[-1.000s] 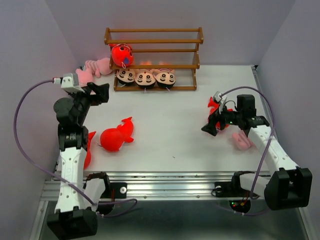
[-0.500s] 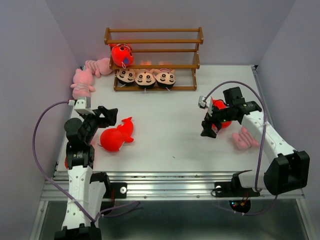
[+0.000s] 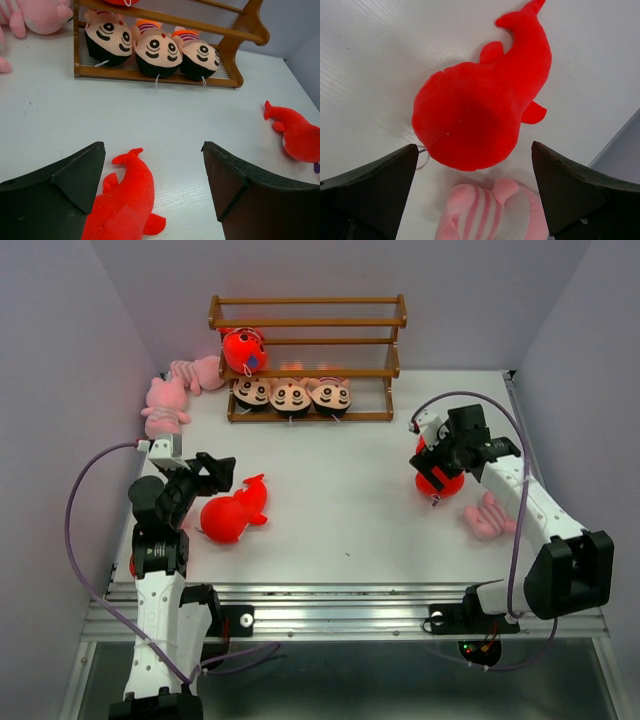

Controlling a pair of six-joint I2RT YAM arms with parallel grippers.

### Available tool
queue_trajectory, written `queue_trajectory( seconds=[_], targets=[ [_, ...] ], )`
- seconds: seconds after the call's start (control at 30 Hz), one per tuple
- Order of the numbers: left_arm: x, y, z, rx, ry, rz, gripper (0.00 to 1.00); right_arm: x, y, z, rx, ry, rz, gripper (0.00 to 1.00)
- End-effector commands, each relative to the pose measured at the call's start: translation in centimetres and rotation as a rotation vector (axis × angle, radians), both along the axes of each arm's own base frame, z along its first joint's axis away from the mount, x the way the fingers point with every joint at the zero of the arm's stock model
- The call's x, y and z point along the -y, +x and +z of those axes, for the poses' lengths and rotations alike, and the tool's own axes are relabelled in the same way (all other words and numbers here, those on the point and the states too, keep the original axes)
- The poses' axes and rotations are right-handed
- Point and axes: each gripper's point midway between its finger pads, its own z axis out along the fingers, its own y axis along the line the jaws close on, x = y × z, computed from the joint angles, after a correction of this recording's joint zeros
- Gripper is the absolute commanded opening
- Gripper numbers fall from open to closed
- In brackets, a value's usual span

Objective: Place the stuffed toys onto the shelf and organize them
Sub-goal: Grab a stuffed toy with the right arm, then pass the stuffed toy from the right arm to the left

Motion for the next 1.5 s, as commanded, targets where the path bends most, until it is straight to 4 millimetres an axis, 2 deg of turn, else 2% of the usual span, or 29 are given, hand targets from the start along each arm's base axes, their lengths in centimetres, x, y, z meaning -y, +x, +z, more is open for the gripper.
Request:
queue_trajectory(
  seconds=[0.0, 0.07, 0.1, 0.23, 0.27, 0.3, 0.33, 0.37, 0.4, 0.43, 0.57, 0.6, 0.67, 0.7, 0.73, 0.77, 0.83, 0.87, 0.97, 1.0, 1.03, 1.07, 1.1, 1.13, 1.17, 1.2, 1.27, 1.33, 1.47],
  targets=[
    [0.3, 0.0, 1.4, 0.053, 0.016, -0.022, 0.90, 1.7, 2.4, -1.8, -0.007, -0.052, -0.073, 1.00],
    [0.9, -0.2, 1.5, 0.057, 0.015, -0.057, 0.90, 2.6, 3.1, -2.7, -0.003, -0.065, -0.127, 0.98],
    [1.3, -0.4, 1.6, 0.070, 0.010, -0.081, 0.90, 2.7, 4.0, -3.3, 0.007, -0.069, -0.148, 0.90],
    [3.2, -0.9, 1.7, 0.085, -0.049, -0.187, 0.99, 1.7, 4.0, -4.5, -0.031, -0.021, -0.133, 0.71],
    [3.9, -1.2, 1.4, 0.083, -0.065, -0.228, 0.99, 0.9, 3.8, -5.1, -0.055, 0.018, -0.119, 0.56],
    [4.2, -1.3, 1.2, 0.076, -0.075, -0.249, 0.99, 0.7, 3.6, -5.4, -0.067, 0.029, -0.116, 0.47],
    [4.5, -1.3, 1.1, 0.068, -0.082, -0.266, 0.99, 0.4, 3.2, -6.1, -0.090, 0.044, -0.112, 0.31],
    [4.7, -1.4, 1.0, 0.066, -0.085, -0.279, 0.99, 0.3, 2.9, -6.4, -0.099, 0.049, -0.111, 0.21],
    [5.0, -1.5, 1.2, 0.074, -0.090, -0.290, 0.99, 0.7, 2.6, -6.8, -0.107, 0.051, -0.122, 0.01],
    [5.2, -1.6, 1.3, 0.077, -0.097, -0.301, 0.99, 0.6, 2.4, -6.8, -0.107, 0.056, -0.124, 0.01],
    [7.4, -2.1, 1.2, 0.063, -0.115, -0.399, 0.97, -0.6, 2.2, -4.4, -0.042, 0.163, -0.108, 0.01],
    [8.2, -2.3, 1.2, 0.056, -0.117, -0.432, 0.96, -0.7, 2.2, -2.7, -0.002, 0.197, -0.108, 0.01],
    [9.6, -2.7, 1.0, 0.037, -0.128, -0.483, 0.95, -2.2, 2.0, -0.3, 0.031, 0.299, -0.057, 0.01],
    [10.2, -2.8, 0.9, 0.022, -0.145, -0.494, 0.94, -2.8, 1.6, 1.8, 0.081, 0.334, -0.021, 0.01],
    [11.8, -3.5, 0.7, 0.000, -0.160, -0.546, 0.93, -3.6, 1.1, 2.9, 0.102, 0.359, 0.035, 0.01],
    [12.5, -3.5, 0.8, -0.007, -0.174, -0.546, 0.92, -5.3, -0.3, 4.0, 0.088, 0.422, 0.138, 0.01],
    [14.4, -4.0, 0.9, -0.027, -0.200, -0.576, 0.92, -6.8, -2.5, 5.9, 0.096, 0.460, 0.284, 0.01],
    [16.1, -4.8, 1.5, -0.016, -0.205, -0.601, 0.92, -7.8, -4.2, 6.4, 0.072, 0.479, 0.396, 0.01],
    [18.9, -5.4, 2.4, 0.007, -0.186, -0.641, 0.92, -8.5, -5.9, 5.9, -0.004, 0.479, 0.513, 0.01],
    [20.6, -6.3, 2.6, 0.019, -0.170, -0.674, 0.92, -8.7, -7.4, 5.3, -0.088, 0.506, 0.526, 0.01],
    [21.8, -6.1, 1.8, 0.022, -0.111, -0.686, 0.92, -8.8, -7.7, 5.4, -0.113, 0.510, 0.547, 0.01],
    [22.6, -5.9, 2.6, 0.054, -0.090, -0.678, 0.92, -9.0, -9.0, 4.5, -0.196, 0.528, 0.577, 0.01],
    [23.7, -6.2, 2.4, 0.064, -0.055, -0.701, 0.92, -9.1, -9.4, 4.3, -0.221, 0.537, 0.588, 0.01],
    [25.6, -7.8, 2.2, 0.078, -0.019, -0.762, 0.92, -9.1, -9.6, 4.3, -0.235, 0.542, 0.595, 0.01],
    [26.8, -7.2, 1.8, 0.109, 0.066, -0.753, 0.93, -9.1, -9.8, 4.3, -0.240, 0.543, 0.601, 0.01],
    [28.4, -8.5, 1.3, 0.124, 0.111, -0.803, 0.93, -9.3, -10.2, 4.3, -0.243, 0.540, 0.611, 0.01],
    [29.9, -8.0, 0.7, 0.189, 0.252, -0.801, 0.98, -9.3, -10.6, 4.5, -0.221, 0.525, 0.616, 0.01],
    [31.6, -8.9, -0.4, 0.227, 0.340, -0.849, 0.99, -9.4, -10.9, 4.8, -0.214, 0.516, 0.619, 0.01],
    [33.6, -9.2, -0.9, 0.310, 0.448, -0.901, 0.99, -9.7, -11.8, 5.4, -0.217, 0.532, 0.631, 0.01]
  ],
)
